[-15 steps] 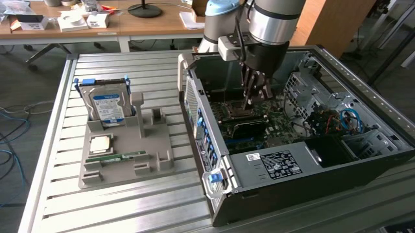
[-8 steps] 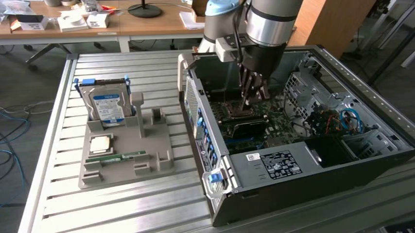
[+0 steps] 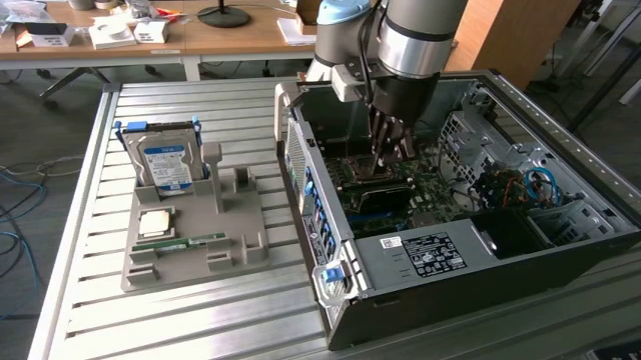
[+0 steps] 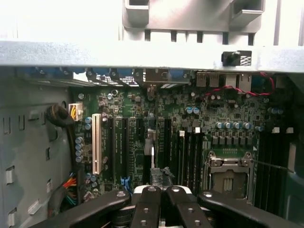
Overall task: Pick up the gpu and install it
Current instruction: 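Press down on the gpu until it lock into place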
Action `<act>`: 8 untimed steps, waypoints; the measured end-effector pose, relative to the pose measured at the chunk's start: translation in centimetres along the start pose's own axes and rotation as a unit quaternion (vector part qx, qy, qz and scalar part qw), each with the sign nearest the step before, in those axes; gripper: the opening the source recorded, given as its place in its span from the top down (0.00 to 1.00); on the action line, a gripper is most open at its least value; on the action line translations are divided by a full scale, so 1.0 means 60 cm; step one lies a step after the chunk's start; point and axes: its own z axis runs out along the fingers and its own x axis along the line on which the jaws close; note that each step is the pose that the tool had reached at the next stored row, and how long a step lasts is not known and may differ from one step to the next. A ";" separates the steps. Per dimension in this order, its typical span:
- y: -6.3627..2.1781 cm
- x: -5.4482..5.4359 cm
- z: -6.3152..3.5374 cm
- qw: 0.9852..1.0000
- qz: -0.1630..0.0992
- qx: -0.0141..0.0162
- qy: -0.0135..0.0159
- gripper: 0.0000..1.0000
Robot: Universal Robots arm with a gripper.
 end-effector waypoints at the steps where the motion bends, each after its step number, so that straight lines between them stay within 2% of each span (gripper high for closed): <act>1: 0.000 0.000 0.003 1.000 0.000 0.000 0.000 0.89; 4: 0.000 0.000 0.010 1.000 0.000 0.000 0.000 0.89; 8: 0.000 0.000 0.011 1.000 0.000 0.000 0.000 0.89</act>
